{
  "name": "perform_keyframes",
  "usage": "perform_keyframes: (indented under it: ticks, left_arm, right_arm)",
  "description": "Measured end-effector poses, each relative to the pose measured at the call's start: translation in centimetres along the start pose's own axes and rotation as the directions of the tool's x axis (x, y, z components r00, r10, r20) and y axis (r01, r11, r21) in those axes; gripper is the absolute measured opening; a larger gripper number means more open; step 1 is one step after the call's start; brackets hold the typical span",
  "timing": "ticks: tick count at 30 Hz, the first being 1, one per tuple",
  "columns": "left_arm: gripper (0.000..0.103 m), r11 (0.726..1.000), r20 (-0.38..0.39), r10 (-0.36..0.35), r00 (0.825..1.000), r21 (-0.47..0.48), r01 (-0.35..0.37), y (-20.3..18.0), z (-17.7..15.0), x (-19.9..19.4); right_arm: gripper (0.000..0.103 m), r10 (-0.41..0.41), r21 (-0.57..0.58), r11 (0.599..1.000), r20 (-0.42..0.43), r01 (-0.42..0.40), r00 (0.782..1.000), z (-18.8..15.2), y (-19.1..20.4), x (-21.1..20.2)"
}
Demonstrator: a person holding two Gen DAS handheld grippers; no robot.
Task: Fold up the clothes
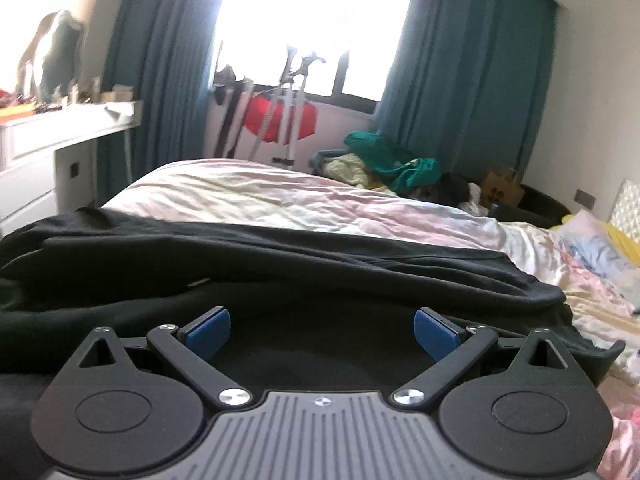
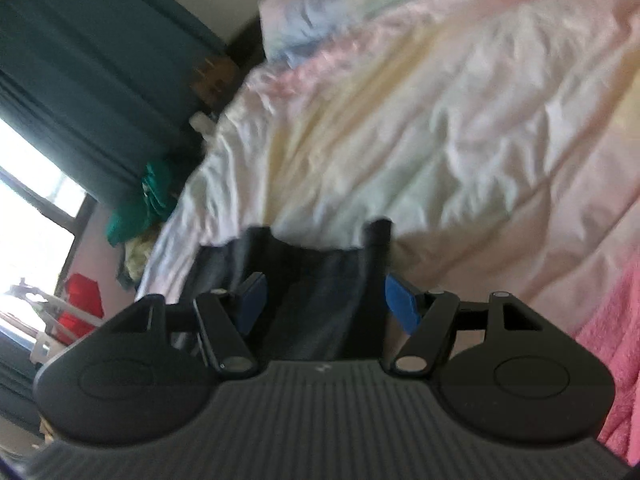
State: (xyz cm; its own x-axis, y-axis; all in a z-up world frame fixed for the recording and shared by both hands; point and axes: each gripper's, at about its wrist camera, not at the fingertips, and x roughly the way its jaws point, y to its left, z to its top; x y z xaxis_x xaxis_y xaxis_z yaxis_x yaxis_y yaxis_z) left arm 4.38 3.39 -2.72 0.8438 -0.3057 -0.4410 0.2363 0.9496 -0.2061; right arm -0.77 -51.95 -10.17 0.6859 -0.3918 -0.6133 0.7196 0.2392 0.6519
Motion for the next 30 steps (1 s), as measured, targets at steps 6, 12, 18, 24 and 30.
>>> perform_keyframes:
  ticks: [6, 12, 18, 24, 30]
  left_arm:
    - [0.101, 0.965, -0.095, 0.089, 0.991, -0.238, -0.110, 7.3, 1.0, -4.8]
    - [0.102, 0.888, -0.161, 0.237, 0.958, -0.365, -0.281, 13.7, 2.1, -10.9]
    - [0.102, 0.700, -0.335, 0.208, 0.919, -0.605, -0.379, 20.7, 0.7, -14.2]
    - [0.100, 0.505, -0.426, 0.116, 0.897, -0.753, -0.422, 24.2, -2.3, -12.7]
    - [0.084, 0.382, -0.364, 0.068, 0.929, -0.851, -0.361, 25.6, -3.6, -11.1]
  right_arm:
    - [0.063, 0.046, 0.054, 0.998, -0.111, -0.040, 0.993, -0.6, -1.4, 3.4]
    - [0.018, -0.002, -0.051, 0.999, -0.132, -0.005, 0.991, -1.1, -0.2, 6.3]
    - [0.007, 0.039, -0.079, 0.996, -0.044, -0.042, 0.998, -0.6, 0.9, 5.4]
    - [0.007, 0.104, -0.102, 0.990, 0.031, -0.100, 0.994, -0.1, 1.6, 3.5]
    - [0.005, 0.111, -0.084, 0.991, 0.048, -0.106, 0.993, 0.4, 0.9, 2.6]
